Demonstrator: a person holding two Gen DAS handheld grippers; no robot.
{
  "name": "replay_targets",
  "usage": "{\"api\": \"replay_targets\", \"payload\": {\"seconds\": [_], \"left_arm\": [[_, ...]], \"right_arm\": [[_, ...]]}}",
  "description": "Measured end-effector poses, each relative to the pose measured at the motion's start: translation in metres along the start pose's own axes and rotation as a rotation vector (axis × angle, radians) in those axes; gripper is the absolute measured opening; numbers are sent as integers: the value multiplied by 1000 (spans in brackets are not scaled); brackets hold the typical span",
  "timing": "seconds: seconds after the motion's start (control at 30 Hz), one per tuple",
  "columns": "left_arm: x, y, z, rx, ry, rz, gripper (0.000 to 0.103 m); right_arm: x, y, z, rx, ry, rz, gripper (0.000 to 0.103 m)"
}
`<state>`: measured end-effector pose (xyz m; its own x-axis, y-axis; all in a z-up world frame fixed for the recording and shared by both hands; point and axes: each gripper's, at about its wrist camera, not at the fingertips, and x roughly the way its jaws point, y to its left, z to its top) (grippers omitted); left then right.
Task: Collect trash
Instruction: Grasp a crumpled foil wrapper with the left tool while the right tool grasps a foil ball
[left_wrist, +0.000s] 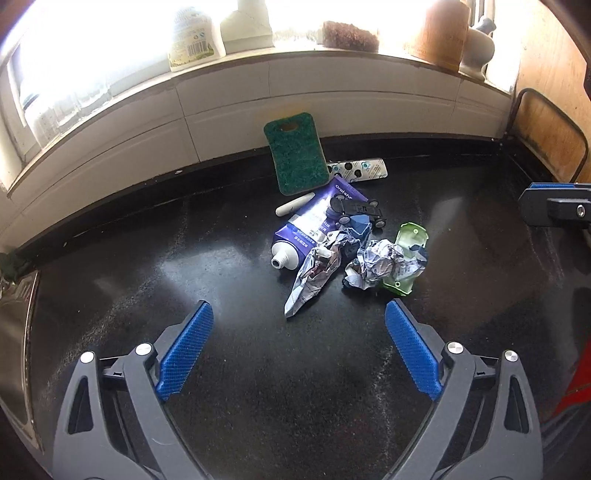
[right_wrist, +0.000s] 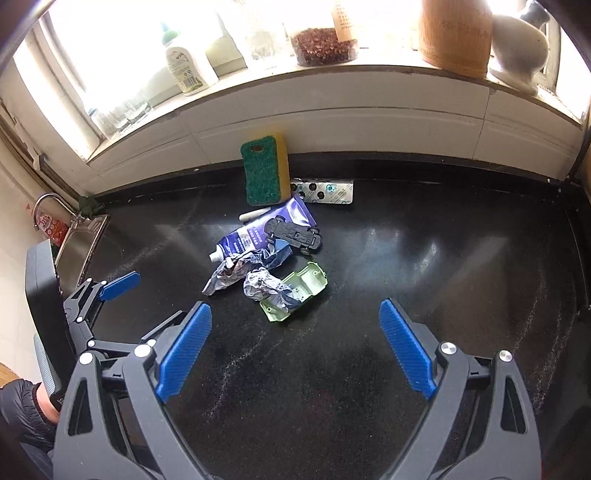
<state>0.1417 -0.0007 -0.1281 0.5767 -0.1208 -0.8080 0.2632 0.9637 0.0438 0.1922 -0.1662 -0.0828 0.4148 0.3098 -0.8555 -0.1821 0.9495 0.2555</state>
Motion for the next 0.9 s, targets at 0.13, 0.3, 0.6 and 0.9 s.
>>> {"api": "replay_targets", "payload": {"seconds": [0.13,0.3,0.6,0.9], "left_arm": [[40,4,2,20,64,-15,74],[73,9,3,32,116,-44,67],[96,10,16,11,135,-97,50],[85,6,27,-44,147,-147,26]], "right_arm": [[36,-14,4,24,62,-14,83],[78,-34,7,85,156,-5,76],[129,-38,17,86,270,26,41],[110,-25,24,21,209,11,8]]}}
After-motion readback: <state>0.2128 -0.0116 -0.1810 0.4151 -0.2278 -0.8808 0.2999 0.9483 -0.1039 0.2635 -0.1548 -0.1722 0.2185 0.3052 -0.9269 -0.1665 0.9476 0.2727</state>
